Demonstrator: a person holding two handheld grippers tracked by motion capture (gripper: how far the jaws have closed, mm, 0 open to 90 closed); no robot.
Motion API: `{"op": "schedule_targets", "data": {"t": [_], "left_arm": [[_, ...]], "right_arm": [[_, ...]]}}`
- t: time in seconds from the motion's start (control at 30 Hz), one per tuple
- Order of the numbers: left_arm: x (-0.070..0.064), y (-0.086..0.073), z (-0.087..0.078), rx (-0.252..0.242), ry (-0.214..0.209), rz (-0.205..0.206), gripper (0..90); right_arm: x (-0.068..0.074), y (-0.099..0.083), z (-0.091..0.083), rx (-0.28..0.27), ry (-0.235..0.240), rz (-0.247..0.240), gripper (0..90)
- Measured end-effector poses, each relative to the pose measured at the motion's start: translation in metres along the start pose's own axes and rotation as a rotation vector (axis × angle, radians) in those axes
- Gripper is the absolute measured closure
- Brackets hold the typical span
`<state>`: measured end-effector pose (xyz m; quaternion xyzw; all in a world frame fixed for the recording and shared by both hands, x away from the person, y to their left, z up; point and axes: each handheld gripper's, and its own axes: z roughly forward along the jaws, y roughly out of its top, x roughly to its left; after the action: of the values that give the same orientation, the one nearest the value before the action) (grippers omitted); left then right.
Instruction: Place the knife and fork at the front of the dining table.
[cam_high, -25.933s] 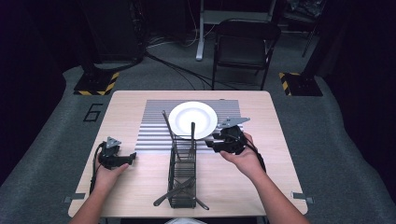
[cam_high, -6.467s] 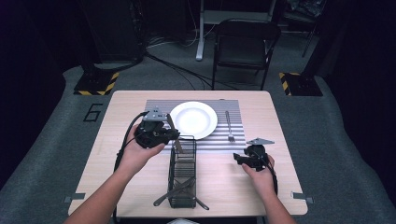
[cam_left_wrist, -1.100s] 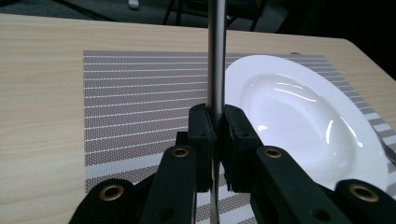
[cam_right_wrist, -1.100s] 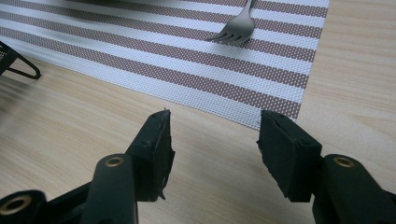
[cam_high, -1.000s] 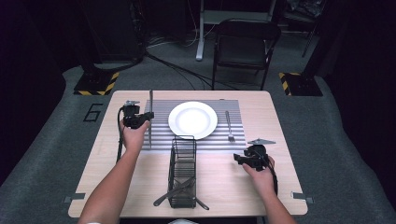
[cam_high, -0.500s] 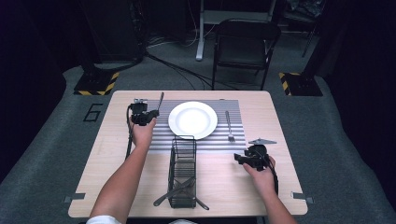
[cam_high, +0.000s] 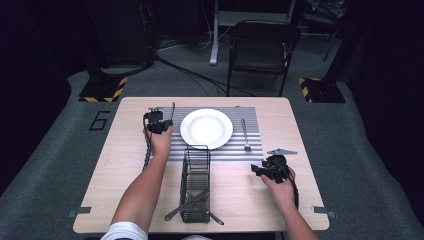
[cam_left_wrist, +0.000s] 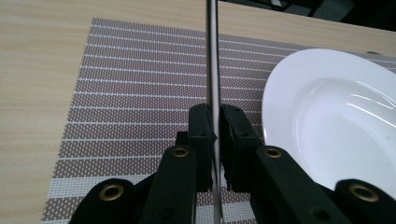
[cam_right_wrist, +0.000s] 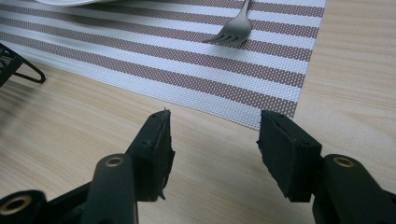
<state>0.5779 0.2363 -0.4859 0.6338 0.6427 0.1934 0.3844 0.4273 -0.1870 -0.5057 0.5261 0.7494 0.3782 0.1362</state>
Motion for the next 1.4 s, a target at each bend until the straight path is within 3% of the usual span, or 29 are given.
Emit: {"op": "schedule_targets", "data": {"t": [0.27, 0.53, 1.17, 1.4], "left_arm": [[0.001, -0.006, 0.016, 0.02, 0.01, -0.035, 82.5], [0.002, -0.011, 0.028, 0.047, 0.052, -0.06, 82.5], [-0.002, -0.01, 0.032, 0.079, 0.094, -0.029, 82.2], [-0.002, -0.009, 0.033, 0.078, 0.092, -0.025, 82.1]], "right_arm": [[0.002, 0.0, 0.0, 0.002, 0.002, 0.002, 44.2], [-0.001, -0.001, -0.001, -0.002, 0.01, 0.009, 44.2], [0.0, -0.001, 0.0, 0.004, 0.012, 0.012, 44.2], [0.0, -0.001, 0.0, 0.003, 0.011, 0.013, 44.1]]}}
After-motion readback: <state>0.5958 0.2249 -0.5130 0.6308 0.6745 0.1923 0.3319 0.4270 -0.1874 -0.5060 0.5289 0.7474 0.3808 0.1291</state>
